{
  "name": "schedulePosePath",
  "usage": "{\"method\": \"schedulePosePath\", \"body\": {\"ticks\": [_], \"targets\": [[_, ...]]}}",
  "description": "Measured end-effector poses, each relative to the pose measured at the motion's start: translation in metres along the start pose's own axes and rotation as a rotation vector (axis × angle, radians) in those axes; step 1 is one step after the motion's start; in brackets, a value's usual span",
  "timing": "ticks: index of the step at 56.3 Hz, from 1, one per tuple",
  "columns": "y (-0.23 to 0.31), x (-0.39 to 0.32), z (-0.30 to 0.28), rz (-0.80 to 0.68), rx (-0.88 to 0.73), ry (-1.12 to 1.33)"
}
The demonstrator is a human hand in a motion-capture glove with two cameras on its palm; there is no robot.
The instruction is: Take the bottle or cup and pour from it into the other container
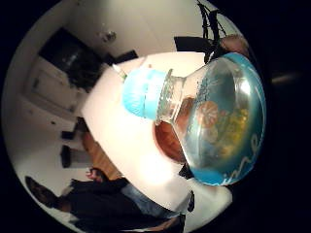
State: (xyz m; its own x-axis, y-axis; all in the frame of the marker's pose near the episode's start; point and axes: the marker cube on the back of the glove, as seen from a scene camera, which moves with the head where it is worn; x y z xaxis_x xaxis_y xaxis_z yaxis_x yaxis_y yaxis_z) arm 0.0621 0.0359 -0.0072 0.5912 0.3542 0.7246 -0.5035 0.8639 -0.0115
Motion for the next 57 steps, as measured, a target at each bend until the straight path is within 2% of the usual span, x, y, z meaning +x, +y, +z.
{"method": "schedulePosePath", "body": {"ticks": [2, 4, 28, 45, 57], "targets": [[-0.004, 0.0, 0.002, -0.158, -0.028, 0.071], [-0.006, -0.003, 0.005, -0.208, -0.047, 0.127], [0.006, -0.037, 0.04, -0.43, -0.17, 0.709], [0.02, -0.051, 0.056, -0.486, -0.211, 0.8], [0.006, -0.045, 0.055, -0.507, -0.225, 0.8]]}}
